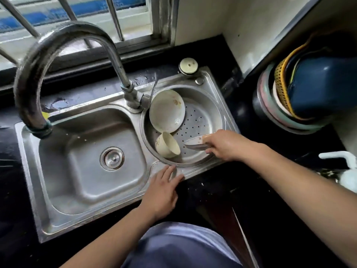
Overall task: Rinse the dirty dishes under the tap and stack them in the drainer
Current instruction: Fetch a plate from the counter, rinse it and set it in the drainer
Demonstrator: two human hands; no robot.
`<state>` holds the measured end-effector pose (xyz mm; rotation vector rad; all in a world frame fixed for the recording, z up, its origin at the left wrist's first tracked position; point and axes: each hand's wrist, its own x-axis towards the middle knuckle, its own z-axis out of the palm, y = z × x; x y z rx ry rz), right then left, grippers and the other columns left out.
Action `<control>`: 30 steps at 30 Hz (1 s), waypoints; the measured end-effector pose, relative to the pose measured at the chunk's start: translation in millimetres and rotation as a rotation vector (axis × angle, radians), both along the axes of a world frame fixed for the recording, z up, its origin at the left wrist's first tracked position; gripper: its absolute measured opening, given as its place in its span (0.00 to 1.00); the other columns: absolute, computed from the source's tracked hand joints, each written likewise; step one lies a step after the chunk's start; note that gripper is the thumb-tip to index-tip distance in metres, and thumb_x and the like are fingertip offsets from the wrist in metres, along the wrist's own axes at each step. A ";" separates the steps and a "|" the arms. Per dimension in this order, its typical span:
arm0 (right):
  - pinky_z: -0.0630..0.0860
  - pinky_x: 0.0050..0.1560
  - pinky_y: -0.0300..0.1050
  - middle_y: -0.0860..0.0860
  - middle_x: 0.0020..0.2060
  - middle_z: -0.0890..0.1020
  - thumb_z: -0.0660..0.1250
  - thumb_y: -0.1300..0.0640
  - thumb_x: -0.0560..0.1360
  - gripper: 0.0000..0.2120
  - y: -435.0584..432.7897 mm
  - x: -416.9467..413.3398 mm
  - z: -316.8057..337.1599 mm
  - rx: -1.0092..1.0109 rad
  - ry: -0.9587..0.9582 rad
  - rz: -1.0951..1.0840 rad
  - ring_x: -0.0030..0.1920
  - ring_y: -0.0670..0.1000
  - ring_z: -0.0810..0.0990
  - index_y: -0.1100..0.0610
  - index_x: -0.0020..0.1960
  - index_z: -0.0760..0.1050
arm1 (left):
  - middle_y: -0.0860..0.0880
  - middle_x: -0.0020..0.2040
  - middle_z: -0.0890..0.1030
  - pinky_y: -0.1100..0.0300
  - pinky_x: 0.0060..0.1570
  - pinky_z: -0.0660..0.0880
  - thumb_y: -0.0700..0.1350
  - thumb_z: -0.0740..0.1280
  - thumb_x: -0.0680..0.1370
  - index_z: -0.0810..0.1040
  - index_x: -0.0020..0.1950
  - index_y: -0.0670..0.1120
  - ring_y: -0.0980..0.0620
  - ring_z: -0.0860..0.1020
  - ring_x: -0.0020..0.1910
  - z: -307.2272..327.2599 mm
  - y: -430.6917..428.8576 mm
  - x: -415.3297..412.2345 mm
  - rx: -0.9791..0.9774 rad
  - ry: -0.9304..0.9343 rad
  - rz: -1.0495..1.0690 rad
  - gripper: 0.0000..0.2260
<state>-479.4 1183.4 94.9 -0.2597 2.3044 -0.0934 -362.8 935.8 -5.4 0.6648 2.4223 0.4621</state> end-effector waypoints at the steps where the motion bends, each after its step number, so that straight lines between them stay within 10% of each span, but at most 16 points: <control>1: 0.79 0.53 0.54 0.52 0.48 0.80 0.66 0.47 0.80 0.08 3.5 -0.3 -3.6 0.011 -0.015 0.032 0.51 0.57 0.81 0.50 0.54 0.77 | 0.41 0.84 0.59 0.42 0.79 0.57 0.47 0.64 0.75 0.65 0.81 0.52 0.39 0.58 0.82 -3.2 3.2 2.7 -0.054 -0.015 -0.018 0.32; 10: 0.74 0.46 0.45 0.51 0.48 0.82 0.65 0.62 0.76 0.07 1.4 -0.6 -49.2 -0.022 -0.070 0.219 0.49 0.56 0.82 0.51 0.43 0.74 | 0.40 0.81 0.66 0.36 0.74 0.66 0.48 0.70 0.69 0.72 0.77 0.49 0.37 0.66 0.79 -13.6 11.6 8.9 -0.108 0.046 0.030 0.34; 21: 0.52 0.76 0.68 0.50 0.53 0.81 0.60 0.65 0.76 0.11 1.2 -2.4 -75.8 0.029 -0.082 0.298 0.61 0.54 0.75 0.49 0.45 0.72 | 0.45 0.85 0.55 0.39 0.81 0.54 0.49 0.63 0.74 0.64 0.82 0.53 0.42 0.55 0.84 -15.4 14.6 13.5 -0.108 0.016 0.078 0.34; 30: 0.47 0.76 0.72 0.49 0.73 0.72 0.60 0.58 0.80 0.24 8.8 12.6 -110.0 0.021 -0.151 0.301 0.73 0.56 0.66 0.46 0.75 0.69 | 0.45 0.85 0.56 0.40 0.81 0.52 0.48 0.64 0.74 0.65 0.81 0.52 0.41 0.55 0.84 -14.6 17.9 14.9 -0.092 0.020 0.113 0.34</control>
